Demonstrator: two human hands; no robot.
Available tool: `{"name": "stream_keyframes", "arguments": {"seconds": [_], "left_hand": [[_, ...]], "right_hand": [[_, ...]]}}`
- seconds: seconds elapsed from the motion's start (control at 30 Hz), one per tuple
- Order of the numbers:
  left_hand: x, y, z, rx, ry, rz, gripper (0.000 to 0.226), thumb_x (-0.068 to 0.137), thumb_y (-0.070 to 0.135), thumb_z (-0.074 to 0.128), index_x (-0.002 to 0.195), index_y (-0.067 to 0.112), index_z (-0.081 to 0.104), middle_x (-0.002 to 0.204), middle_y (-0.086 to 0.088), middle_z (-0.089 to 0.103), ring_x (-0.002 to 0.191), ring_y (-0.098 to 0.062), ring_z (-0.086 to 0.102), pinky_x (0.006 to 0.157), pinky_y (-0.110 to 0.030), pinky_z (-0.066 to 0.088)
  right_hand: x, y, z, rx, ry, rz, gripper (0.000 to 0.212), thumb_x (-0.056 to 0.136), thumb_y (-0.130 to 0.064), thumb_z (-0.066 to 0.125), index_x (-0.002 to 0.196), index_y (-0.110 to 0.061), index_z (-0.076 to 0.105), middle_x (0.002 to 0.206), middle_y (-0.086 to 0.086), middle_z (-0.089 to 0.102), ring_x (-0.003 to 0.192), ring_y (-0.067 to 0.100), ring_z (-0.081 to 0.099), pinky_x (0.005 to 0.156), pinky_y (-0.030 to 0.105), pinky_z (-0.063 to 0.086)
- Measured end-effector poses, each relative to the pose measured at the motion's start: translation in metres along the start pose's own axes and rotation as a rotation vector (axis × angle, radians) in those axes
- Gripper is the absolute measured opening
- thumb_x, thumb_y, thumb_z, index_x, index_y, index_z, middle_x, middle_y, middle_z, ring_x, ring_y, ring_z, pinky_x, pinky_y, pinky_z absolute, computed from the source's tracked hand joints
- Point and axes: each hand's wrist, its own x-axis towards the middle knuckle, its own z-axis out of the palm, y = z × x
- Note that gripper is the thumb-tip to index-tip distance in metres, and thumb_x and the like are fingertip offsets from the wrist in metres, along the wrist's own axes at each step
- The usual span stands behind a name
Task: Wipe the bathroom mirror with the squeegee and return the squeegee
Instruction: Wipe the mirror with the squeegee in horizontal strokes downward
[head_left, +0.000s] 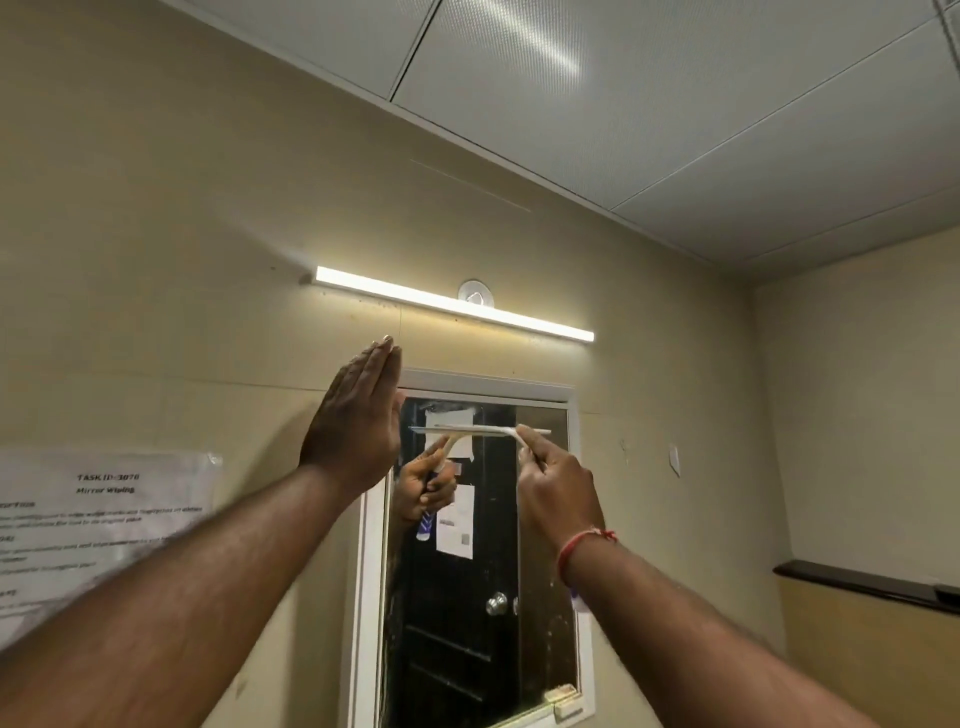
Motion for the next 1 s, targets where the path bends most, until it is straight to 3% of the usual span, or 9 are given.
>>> {"name": "stream_keyframes", "arguments": {"seconds": [0.1, 0.27, 0.47, 0.57, 0.7, 1.0], "left_hand": [[0.014, 0.005, 0.002, 0.045, -0.024, 0.002, 0.054, 0.109, 0.012, 0.054, 0.163, 0.011, 0.047, 0.169, -0.013, 0.046, 0.161, -0.031, 0.034, 0.132, -0.041, 0.022], [0.012, 0.007, 0.002, 0.061, -0.009, -0.002, 0.056, 0.101, 0.003, 0.062, 0.156, 0.008, 0.056, 0.159, -0.016, 0.056, 0.154, -0.036, 0.045, 0.127, -0.047, 0.034], [0.015, 0.011, 0.003, 0.036, 0.011, -0.045, 0.053, 0.099, 0.002, 0.066, 0.151, 0.010, 0.061, 0.153, -0.015, 0.061, 0.149, -0.035, 0.051, 0.123, -0.049, 0.044], [0.015, 0.011, 0.005, 0.027, 0.023, -0.044, 0.054, 0.097, 0.001, 0.068, 0.150, 0.010, 0.062, 0.153, -0.014, 0.062, 0.148, -0.036, 0.051, 0.122, -0.050, 0.045], [0.013, 0.008, 0.006, 0.016, 0.047, -0.032, 0.054, 0.096, -0.001, 0.070, 0.148, 0.008, 0.063, 0.151, -0.016, 0.063, 0.146, -0.038, 0.054, 0.120, -0.051, 0.045], [0.012, 0.004, 0.020, 0.021, 0.112, 0.009, 0.049, 0.097, 0.001, 0.071, 0.145, 0.005, 0.063, 0.147, -0.019, 0.064, 0.144, -0.041, 0.055, 0.121, -0.054, 0.045]], "right_hand": [[0.017, -0.010, 0.005, 0.021, 0.008, -0.033, 0.038, 0.114, -0.028, 0.050, 0.149, -0.036, 0.062, 0.138, -0.011, 0.071, 0.090, 0.009, 0.072, 0.079, 0.024, 0.063], [0.030, -0.012, 0.013, -0.006, 0.032, -0.072, 0.040, 0.114, -0.027, 0.050, 0.152, -0.034, 0.060, 0.145, -0.009, 0.068, 0.078, 0.000, 0.065, 0.059, 0.007, 0.049], [0.040, -0.005, 0.018, -0.052, 0.057, -0.090, 0.039, 0.114, -0.027, 0.051, 0.151, -0.033, 0.061, 0.143, -0.008, 0.070, 0.092, 0.007, 0.072, 0.068, 0.011, 0.053], [0.045, -0.002, 0.022, -0.057, 0.067, -0.097, 0.039, 0.114, -0.028, 0.052, 0.151, -0.032, 0.061, 0.140, -0.009, 0.071, 0.086, 0.005, 0.070, 0.066, 0.011, 0.053], [0.047, 0.002, 0.028, -0.042, 0.085, -0.098, 0.038, 0.113, -0.027, 0.053, 0.149, -0.031, 0.063, 0.133, -0.009, 0.075, 0.076, 0.013, 0.071, 0.068, 0.024, 0.062], [0.048, 0.006, 0.031, -0.100, 0.085, -0.131, 0.039, 0.114, -0.026, 0.051, 0.152, -0.031, 0.060, 0.130, -0.007, 0.076, 0.076, 0.012, 0.071, 0.070, 0.022, 0.062]]}}
